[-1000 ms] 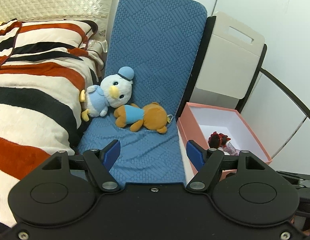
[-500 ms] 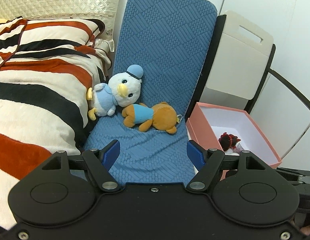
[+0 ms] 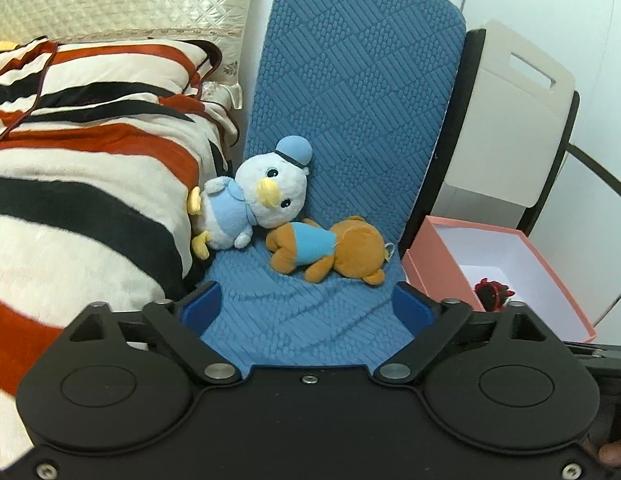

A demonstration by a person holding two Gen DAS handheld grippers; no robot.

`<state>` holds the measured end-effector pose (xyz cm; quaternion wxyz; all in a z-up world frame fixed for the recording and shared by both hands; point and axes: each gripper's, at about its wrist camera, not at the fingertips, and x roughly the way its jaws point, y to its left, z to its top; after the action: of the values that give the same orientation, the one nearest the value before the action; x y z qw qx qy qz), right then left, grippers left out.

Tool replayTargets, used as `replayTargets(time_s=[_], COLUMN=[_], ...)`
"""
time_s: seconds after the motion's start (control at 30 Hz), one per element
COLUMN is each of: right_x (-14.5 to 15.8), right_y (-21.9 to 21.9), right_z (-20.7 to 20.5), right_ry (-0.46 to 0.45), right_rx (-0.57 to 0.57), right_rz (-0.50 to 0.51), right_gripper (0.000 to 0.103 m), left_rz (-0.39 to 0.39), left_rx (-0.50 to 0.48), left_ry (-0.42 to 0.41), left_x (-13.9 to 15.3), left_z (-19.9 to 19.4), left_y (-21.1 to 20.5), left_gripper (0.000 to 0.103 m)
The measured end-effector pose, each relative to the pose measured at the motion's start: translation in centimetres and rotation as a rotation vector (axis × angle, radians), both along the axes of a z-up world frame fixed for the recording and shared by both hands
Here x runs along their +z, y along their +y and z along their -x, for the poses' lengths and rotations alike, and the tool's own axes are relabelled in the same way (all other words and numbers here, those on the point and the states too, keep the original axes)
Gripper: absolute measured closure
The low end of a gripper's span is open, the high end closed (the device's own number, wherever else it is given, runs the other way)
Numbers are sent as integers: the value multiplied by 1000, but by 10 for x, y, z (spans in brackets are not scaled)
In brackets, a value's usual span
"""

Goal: Organize objects
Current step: 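Withdraw both open grippers from the box toward the duck and bear plushes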

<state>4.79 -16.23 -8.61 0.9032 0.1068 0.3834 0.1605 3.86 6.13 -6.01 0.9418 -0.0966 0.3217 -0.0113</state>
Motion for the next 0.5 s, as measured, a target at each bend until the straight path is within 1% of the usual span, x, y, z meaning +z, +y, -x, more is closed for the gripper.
replayTargets(time_s=[0.17, 0.43, 0.5], right_x=[-21, -48, -53], right_y=[10, 23, 26], right_z=[-23, -61, -71], right_ry=[31, 70, 79], right_rx=[-20, -67, -95], right_rz=[-26, -67, -77], right_gripper=[50, 49, 38], left_rz=[-61, -156, -182], left_rx=[-15, -23, -34], left_ry=[2, 24, 32], left_x=[-10, -29, -34], left_z=[-27, -77, -91], left_y=[4, 19, 23], left_gripper=[1, 1, 1])
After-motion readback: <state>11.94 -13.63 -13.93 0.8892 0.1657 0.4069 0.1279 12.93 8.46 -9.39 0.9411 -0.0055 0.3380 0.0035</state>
